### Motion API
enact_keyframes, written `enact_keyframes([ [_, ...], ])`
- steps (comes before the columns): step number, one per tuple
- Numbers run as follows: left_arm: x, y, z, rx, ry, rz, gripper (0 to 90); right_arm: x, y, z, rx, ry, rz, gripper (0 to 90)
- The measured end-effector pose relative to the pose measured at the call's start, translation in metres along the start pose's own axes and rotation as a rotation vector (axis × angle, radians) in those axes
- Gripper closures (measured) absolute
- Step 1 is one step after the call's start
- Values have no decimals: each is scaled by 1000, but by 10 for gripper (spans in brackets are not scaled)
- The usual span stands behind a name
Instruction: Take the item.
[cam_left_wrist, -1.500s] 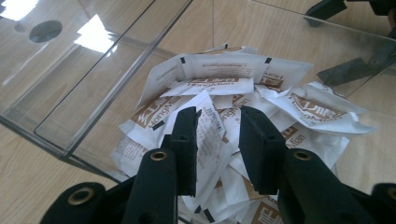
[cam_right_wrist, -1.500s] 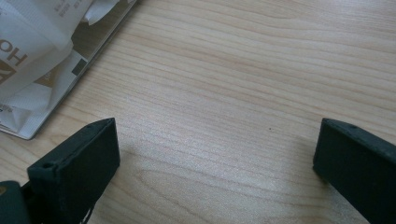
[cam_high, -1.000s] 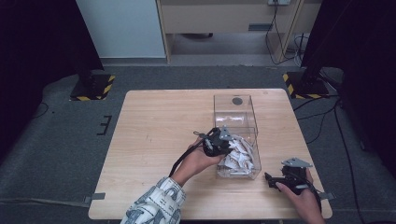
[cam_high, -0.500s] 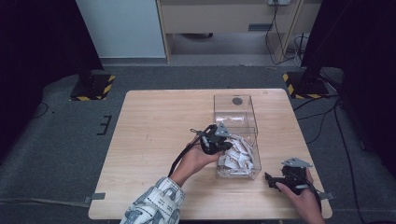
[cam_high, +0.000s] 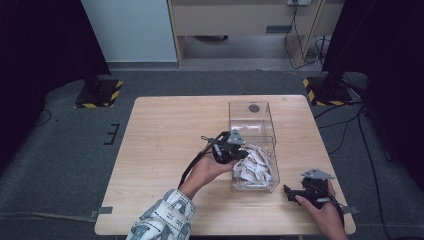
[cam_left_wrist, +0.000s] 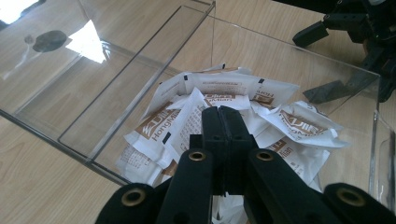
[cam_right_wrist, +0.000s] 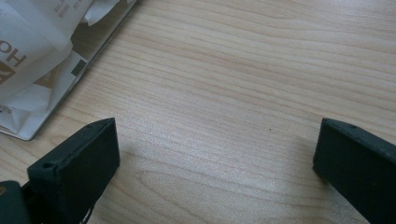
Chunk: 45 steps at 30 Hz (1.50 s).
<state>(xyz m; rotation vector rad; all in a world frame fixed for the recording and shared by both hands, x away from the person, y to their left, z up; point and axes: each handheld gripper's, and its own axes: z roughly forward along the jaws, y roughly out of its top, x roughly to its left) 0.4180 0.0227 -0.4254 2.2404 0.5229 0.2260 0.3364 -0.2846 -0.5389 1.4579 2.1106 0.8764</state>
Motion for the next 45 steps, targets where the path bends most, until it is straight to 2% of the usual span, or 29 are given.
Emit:
enact_keyframes([
  [20,-4,15,-22,-57,-14,28,896,0,0,0,0,0,-1,8],
  [28,1,18,-36,-92,-6,19,896,0,0,0,1,0,0,8],
  [45,16,12,-65,-121,38,1,896,0,0,0,0,-1,-1,8],
])
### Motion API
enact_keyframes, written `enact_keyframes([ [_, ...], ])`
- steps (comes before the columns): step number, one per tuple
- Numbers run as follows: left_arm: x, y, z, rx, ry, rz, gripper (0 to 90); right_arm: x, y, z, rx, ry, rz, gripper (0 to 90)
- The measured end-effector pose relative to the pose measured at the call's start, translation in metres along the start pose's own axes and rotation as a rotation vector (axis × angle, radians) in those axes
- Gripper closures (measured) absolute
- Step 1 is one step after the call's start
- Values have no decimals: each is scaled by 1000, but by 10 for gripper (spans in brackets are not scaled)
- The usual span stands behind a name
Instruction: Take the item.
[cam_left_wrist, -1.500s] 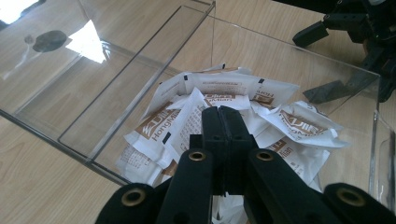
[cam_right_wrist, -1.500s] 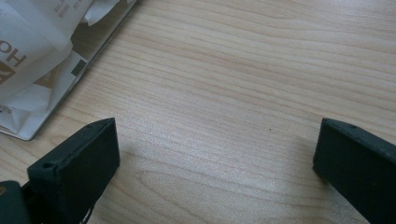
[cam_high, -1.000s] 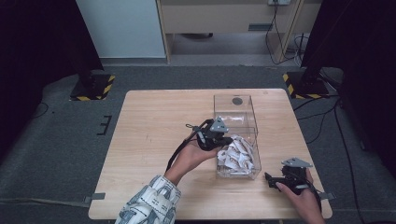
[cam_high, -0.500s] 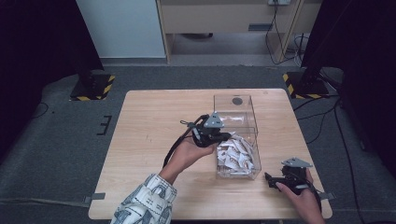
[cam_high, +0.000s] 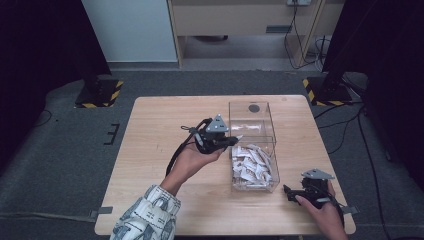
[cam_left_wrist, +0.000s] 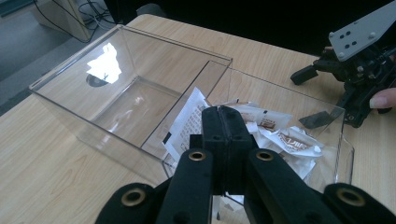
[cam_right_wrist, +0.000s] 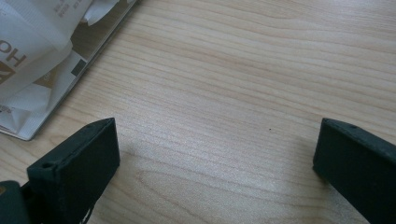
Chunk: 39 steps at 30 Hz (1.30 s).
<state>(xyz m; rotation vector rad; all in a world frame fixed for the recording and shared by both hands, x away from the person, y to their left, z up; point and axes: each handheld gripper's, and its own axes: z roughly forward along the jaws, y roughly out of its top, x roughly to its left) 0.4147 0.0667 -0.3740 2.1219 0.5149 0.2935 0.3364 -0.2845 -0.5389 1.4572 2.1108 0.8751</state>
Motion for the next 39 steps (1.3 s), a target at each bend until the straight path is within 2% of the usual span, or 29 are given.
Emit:
enact_keyframes([
  [5,2,0,-6,-6,7,5,897,0,0,0,0,0,0,8],
  [16,12,-5,-18,-24,25,-11,897,0,0,0,0,0,0,8],
  [21,15,-9,-21,-20,37,-2,896,0,0,0,0,0,0,8],
  [31,28,-30,-27,-19,70,-19,896,0,0,0,0,0,0,8],
  [39,33,-45,-30,-9,83,-25,895,0,0,0,0,0,0,8],
])
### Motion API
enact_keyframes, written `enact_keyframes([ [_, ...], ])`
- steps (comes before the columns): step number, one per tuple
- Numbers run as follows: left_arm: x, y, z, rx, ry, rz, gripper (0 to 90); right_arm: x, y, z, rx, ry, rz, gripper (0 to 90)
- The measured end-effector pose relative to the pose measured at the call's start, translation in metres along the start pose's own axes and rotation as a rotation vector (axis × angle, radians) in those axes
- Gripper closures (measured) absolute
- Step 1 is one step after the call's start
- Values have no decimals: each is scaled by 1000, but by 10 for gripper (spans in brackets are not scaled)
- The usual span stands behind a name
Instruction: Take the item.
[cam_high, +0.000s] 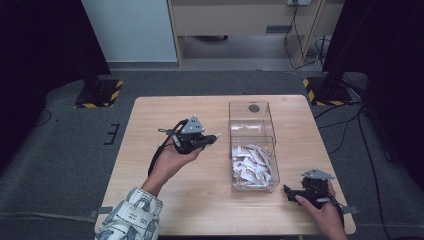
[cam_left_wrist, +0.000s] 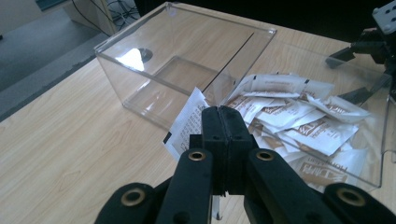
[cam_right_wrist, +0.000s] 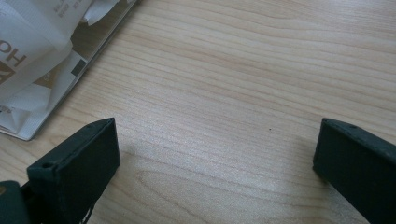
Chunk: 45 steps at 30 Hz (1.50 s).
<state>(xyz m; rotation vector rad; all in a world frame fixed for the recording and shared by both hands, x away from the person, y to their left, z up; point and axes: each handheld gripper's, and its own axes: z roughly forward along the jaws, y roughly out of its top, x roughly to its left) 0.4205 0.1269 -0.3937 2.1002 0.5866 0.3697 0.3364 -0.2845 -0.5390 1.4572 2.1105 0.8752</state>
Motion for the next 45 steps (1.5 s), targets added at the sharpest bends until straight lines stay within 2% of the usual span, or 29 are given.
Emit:
enact_keyframes([
  [6,6,-19,0,3,1,-21,895,0,0,0,0,0,-1,8],
  [13,10,-30,2,5,5,-30,894,0,0,0,0,0,0,8],
  [19,14,-39,8,25,16,-42,894,0,0,0,0,0,-1,8],
  [34,23,-50,11,31,33,-52,893,0,0,0,0,0,-1,8],
  [45,30,-58,18,60,55,-53,893,0,0,0,0,0,-1,8],
])
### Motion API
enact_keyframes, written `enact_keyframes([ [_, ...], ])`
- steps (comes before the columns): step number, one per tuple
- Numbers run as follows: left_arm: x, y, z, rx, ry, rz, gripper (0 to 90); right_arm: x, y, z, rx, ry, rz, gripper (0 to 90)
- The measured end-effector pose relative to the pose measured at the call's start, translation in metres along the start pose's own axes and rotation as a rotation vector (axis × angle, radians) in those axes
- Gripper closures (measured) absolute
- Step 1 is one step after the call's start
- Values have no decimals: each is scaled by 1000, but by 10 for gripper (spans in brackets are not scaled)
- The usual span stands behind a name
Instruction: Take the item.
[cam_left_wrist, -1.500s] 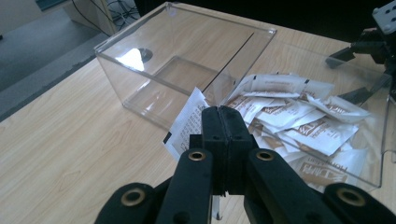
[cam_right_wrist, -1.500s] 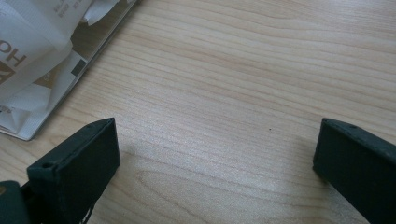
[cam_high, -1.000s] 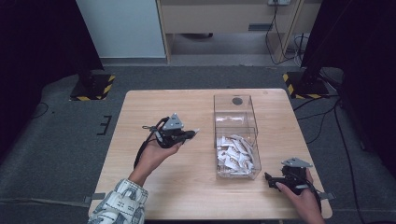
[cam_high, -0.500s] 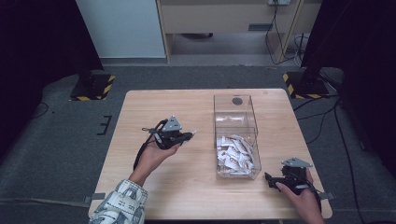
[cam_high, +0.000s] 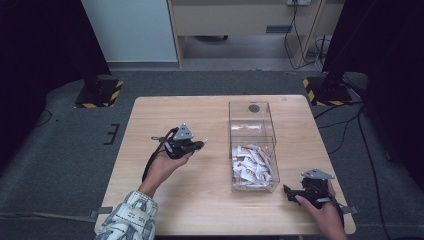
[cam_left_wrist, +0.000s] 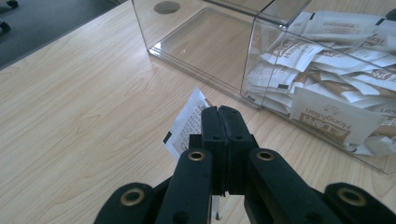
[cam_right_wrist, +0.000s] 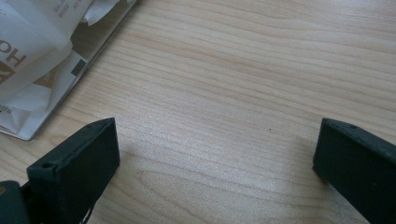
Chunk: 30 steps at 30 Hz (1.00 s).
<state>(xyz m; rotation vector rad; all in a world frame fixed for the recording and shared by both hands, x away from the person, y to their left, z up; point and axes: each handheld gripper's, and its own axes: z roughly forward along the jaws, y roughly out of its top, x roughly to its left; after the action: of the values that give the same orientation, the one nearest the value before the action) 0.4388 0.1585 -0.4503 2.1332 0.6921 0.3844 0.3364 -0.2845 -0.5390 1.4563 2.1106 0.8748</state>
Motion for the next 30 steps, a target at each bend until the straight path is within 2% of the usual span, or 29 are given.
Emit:
enact_keyframes([
  [10,3,-2,10,18,9,-7,890,0,0,0,0,0,0,8],
  [20,13,-6,25,49,10,-13,888,0,0,0,0,0,1,8],
  [30,21,-11,40,83,39,-26,884,0,0,0,0,0,0,8],
])
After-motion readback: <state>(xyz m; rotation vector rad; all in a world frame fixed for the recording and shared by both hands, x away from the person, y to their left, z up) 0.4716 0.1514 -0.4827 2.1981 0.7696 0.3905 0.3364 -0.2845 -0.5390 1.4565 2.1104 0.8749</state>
